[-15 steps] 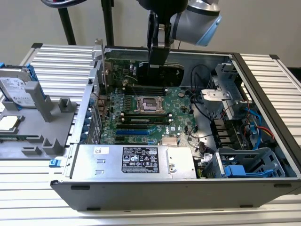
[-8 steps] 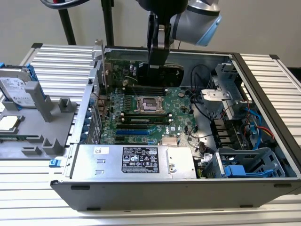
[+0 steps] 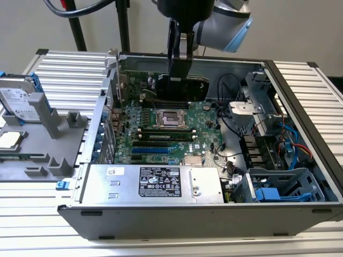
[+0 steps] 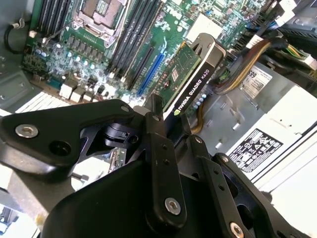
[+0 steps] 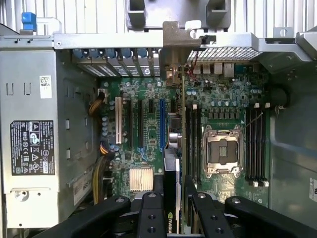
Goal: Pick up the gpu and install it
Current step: 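Insert the gpu into the slot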
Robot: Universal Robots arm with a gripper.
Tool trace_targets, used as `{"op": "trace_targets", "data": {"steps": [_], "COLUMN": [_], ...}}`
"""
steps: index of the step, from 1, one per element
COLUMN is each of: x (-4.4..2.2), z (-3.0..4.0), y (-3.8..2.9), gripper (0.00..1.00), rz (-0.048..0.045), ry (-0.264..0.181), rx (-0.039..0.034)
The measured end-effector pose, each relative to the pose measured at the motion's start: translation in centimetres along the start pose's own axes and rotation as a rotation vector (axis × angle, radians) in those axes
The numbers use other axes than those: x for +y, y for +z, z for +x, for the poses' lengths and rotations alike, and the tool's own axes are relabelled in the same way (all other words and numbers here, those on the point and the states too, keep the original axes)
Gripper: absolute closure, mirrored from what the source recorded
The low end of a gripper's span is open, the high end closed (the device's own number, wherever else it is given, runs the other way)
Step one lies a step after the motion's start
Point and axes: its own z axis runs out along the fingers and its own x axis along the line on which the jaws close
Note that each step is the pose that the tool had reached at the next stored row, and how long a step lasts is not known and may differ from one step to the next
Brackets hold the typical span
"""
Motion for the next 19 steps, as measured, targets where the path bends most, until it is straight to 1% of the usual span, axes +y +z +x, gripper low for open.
{"op": "trace_targets", "data": {"steps": [9,19], "x": [0.0,-0.02], "z": [0.0,0.01], "y": [0.12,0.76], "gripper": [1.0,1.0], "rz": [0.0,0.0], "ry": [0.0,0.0], "rx": [0.0,0.0]}}
